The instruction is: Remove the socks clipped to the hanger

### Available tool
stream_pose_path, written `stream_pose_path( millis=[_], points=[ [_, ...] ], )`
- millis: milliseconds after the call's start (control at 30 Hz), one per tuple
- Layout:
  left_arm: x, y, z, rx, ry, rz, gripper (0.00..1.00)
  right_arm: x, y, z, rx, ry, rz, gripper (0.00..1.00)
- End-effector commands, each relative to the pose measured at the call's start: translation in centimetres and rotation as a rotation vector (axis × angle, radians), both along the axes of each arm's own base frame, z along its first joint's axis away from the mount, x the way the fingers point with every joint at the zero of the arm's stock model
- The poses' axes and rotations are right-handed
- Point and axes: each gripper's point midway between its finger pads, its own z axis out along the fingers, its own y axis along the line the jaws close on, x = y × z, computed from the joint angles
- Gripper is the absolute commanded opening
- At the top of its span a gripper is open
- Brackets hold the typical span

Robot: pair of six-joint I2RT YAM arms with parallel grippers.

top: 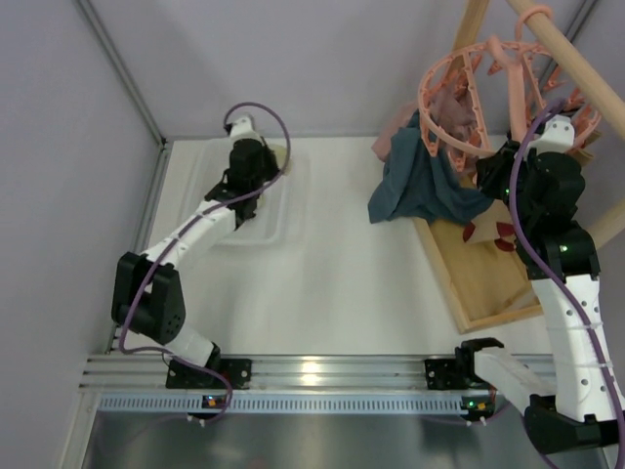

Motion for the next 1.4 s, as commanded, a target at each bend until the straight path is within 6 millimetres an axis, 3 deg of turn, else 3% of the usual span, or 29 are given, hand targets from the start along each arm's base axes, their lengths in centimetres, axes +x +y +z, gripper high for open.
stream_pose_path(
  millis=[0, 167, 300, 333, 367, 400, 533, 600, 667, 733, 767, 833, 867, 967, 1000, 1100, 1133, 1200, 1233, 1300, 1333, 1367],
  points=[
    [-0.8, 8.7, -4.6, 0.013, 0.166, 0.279, 0.0, 0.4, 0.2, 1.6, 0.032, -0.062, 0.01, 0.0],
    [-1.2, 14.3, -8.0, 0.021, 0.277, 0.542, 0.0, 0.5, 0.4, 1.6, 0.035, -0.062, 0.017, 0.0],
    [-1.5, 14.8, -10.6, 0.009, 0.352, 0.578, 0.04, 0.5, 0.5, 1.3, 0.033, -0.054, 0.024, 0.0],
    [-1.5, 14.7, -10.9, 0.001, 0.36, 0.575, 0.13, 0.5, 0.5, 1.3, 0.035, -0.054, 0.023, 0.0],
    [-1.5, 14.5, -11.0, -0.008, 0.369, 0.562, 0.36, 0.6, 0.5, 1.2, 0.035, -0.051, 0.025, 0.0],
    [-1.5, 14.6, -11.1, -0.014, 0.371, 0.563, 0.98, 0.6, 0.6, 1.1, 0.035, -0.049, 0.029, 0.0],
    [-1.9, 14.8, -9.2, -0.042, 0.326, 0.587, 0.98, 0.7, 0.8, 1.1, 0.043, -0.05, 0.039, 0.0],
    [-2.0, 14.7, -7.1, -0.014, 0.278, 0.577, 0.98, 0.7, 1.0, 1.1, 0.047, -0.05, 0.045, 0.0],
    [-1.6, 13.4, -4.3, 0.014, 0.22, 0.535, 0.98, 0.7, 1.1, 0.8, 0.052, -0.039, 0.048, 0.0],
    [-1.4, 9.6, -1.6, 0.083, 0.163, 0.434, 0.98, 0.8, 1.2, 0.5, 0.057, -0.023, 0.056, 0.0],
    [-2.0, 5.9, -0.8, 0.131, 0.142, 0.337, 0.98, 0.7, 1.3, 0.2, 0.056, -0.014, 0.057, 0.0],
    [-2.6, 0.8, 0.4, 0.126, 0.121, 0.181, 0.98, 0.6, 1.2, 0.2, 0.06, -0.016, 0.052, 0.02],
    [-3.5, -2.7, 1.1, 0.106, 0.105, 0.093, 0.97, 0.5, 1.2, 0.1, 0.06, -0.01, 0.055, 0.03],
    [-5.7, -10.3, 2.0, 0.01, 0.077, -0.149, 0.93, 0.3, 1.8, 0.5, 0.072, 0.001, 0.086, 0.31],
    [-6.2, -12.1, 2.7, -0.026, 0.054, -0.201, 0.9, 0.3, 2.0, 0.1, 0.071, 0.028, 0.093, 0.51],
    [-9.1, -17.4, 2.4, -0.098, 0.04, -0.399, 0.79, -0.1, 2.4, 0.2, 0.072, 0.049, 0.123, 0.78],
    [-9.4, -19.0, 3.7, -0.154, -0.019, -0.451, 0.74, -0.2, 2.5, 0.3, 0.073, 0.048, 0.126, 0.82],
    [-12.0, -22.3, 3.2, -0.207, -0.019, -0.596, 0.66, -0.7, 2.5, 0.5, 0.074, 0.042, 0.13, 0.9],
    [-12.7, -23.8, 4.2, -0.241, -0.067, -0.661, 0.63, -0.9, 2.5, 0.4, 0.076, 0.048, 0.127, 0.93],
    [-15.2, -27.0, 3.3, -0.241, -0.069, -0.804, 0.59, -1.4, 2.5, 0.6, 0.082, 0.041, 0.13, 0.97],
    [-15.6, -28.2, 4.1, -0.25, -0.089, -0.837, 0.57, -1.5, 2.5, 0.6, 0.086, 0.042, 0.13, 0.99],
    [-17.0, -30.4, 2.6, -0.237, -0.069, -0.912, 0.56, -1.7, 2.5, 0.3, 0.088, 0.053, 0.131, 0.99]
  ],
)
